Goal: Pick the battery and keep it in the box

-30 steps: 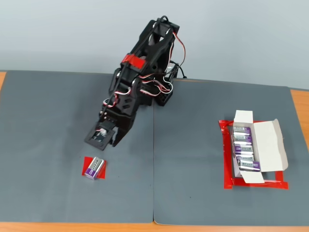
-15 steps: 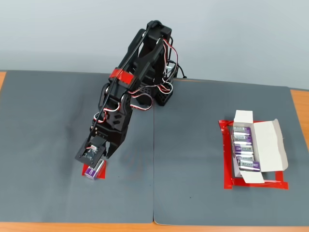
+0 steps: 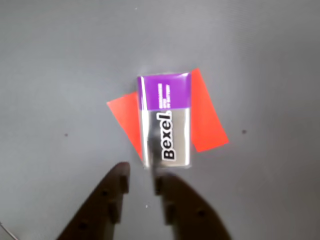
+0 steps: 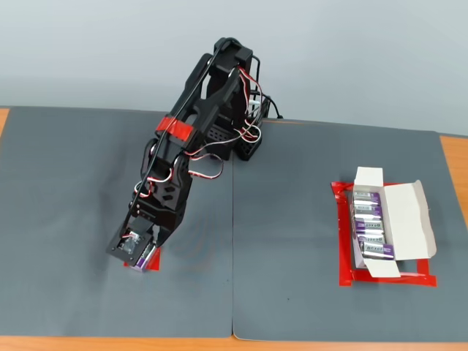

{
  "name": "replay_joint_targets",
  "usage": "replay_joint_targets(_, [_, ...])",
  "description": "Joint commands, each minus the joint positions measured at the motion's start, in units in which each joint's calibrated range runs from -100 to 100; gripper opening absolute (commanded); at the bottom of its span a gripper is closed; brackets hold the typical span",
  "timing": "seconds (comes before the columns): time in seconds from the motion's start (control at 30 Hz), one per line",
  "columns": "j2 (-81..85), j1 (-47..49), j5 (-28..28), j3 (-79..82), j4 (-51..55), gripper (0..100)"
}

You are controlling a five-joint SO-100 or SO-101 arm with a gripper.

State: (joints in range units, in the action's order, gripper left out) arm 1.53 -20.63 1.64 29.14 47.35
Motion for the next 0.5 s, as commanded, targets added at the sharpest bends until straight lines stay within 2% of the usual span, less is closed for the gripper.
replay_joint_targets(0.0, [-0.6, -0.1, 0.1, -3.6, -0.2, 15])
replay_joint_targets(0.2, [-1.4, 0.2, 1.9, -3.8, -0.6, 26])
replay_joint_targets(0.47, [-1.6, 0.5, 1.8, -4.0, -0.7, 27])
